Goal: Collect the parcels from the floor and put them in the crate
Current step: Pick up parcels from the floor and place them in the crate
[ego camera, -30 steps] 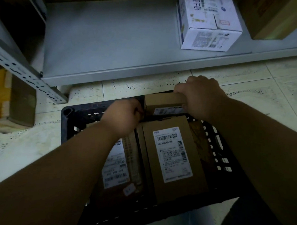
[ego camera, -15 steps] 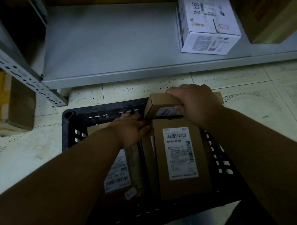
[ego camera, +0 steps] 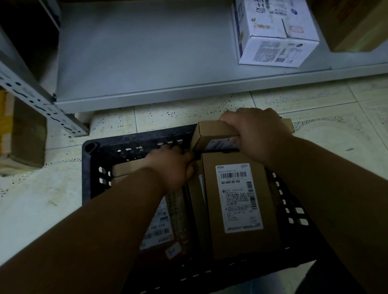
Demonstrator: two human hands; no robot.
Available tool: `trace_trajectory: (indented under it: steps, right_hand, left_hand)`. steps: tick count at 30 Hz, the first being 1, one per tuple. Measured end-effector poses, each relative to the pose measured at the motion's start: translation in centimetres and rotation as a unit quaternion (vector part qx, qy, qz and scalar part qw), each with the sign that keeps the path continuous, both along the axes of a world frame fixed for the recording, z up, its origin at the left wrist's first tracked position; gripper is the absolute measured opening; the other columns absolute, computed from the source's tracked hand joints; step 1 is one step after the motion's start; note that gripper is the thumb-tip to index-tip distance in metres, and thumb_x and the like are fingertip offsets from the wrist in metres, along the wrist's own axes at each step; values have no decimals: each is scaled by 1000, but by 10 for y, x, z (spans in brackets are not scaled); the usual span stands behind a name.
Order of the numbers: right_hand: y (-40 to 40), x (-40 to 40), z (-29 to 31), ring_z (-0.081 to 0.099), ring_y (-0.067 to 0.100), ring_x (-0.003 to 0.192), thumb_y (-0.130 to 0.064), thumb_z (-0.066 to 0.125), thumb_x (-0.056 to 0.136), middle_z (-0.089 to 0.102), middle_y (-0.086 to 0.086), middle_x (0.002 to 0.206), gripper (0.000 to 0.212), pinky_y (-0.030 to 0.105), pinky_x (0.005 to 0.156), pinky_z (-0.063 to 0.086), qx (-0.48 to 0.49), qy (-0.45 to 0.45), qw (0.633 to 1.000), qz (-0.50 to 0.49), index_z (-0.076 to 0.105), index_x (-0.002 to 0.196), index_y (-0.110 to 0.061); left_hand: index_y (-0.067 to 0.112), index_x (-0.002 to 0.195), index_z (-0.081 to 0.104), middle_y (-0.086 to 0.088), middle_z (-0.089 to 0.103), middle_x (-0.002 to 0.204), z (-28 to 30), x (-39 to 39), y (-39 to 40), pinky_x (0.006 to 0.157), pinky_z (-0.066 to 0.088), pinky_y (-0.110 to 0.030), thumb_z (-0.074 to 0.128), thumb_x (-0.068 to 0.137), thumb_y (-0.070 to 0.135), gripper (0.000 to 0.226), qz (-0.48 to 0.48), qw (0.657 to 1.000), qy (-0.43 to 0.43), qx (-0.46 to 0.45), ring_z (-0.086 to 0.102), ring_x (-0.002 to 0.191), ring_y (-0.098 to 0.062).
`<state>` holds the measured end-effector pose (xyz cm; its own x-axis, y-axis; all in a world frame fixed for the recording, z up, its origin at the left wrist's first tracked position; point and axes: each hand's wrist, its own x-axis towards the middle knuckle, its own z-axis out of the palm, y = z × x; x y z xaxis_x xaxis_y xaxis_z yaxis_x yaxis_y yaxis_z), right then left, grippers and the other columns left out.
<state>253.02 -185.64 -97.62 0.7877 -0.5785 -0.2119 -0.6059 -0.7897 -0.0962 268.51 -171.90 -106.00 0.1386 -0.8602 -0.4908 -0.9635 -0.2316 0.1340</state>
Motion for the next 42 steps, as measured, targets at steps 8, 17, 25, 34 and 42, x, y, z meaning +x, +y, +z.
trace_trajectory:
  steps: [8, 17, 25, 34, 42]
  right_hand:
    - [-3, 2, 25, 58, 24, 99, -25, 65, 89, 62, 0, 107, 35, 42, 93, 38, -17, 29, 999, 8, 52, 120, -33]
    - [9, 13, -14, 55, 29, 106, -13, 59, 89, 57, 8, 113, 47, 42, 93, 39, -27, 89, 995, 22, 49, 132, -28]
    - [15, 7, -22, 45, 30, 118, -43, 65, 87, 53, 8, 125, 51, 44, 98, 35, -94, 51, 994, -9, 49, 133, -27]
    - [21, -15, -10, 43, 35, 123, -49, 45, 99, 47, 19, 133, 50, 43, 98, 43, -57, 49, 981, -179, 50, 132, -13]
    - [31, -11, -32, 41, 32, 119, -40, 47, 100, 46, 12, 128, 34, 37, 88, 43, -10, 4, 983, -185, 58, 121, -15]
  left_hand:
    - [37, 147, 31, -7, 43, 144, 2, 5, 10, 97, 41, -46, 21, 101, 52, 50, -7, 1000, -6, -2, 40, 130, -32]
    - [35, 143, 38, -5, 45, 140, 4, 3, 12, 98, 39, -45, 22, 101, 52, 48, -16, 1000, -16, -10, 40, 129, -29]
    - [18, 133, 44, -9, 59, 116, 13, 7, 14, 72, 49, -35, 43, 99, 32, 37, 89, 960, 92, -249, 60, 92, -28]
    - [24, 143, 47, -13, 56, 121, 10, -7, 3, 79, 52, -41, 50, 99, 24, 44, 64, 952, 104, -280, 59, 99, -34]
    - [29, 148, 37, -9, 49, 132, 7, -12, -2, 86, 48, -34, 49, 97, 12, 55, 124, 962, 129, -204, 55, 110, -29]
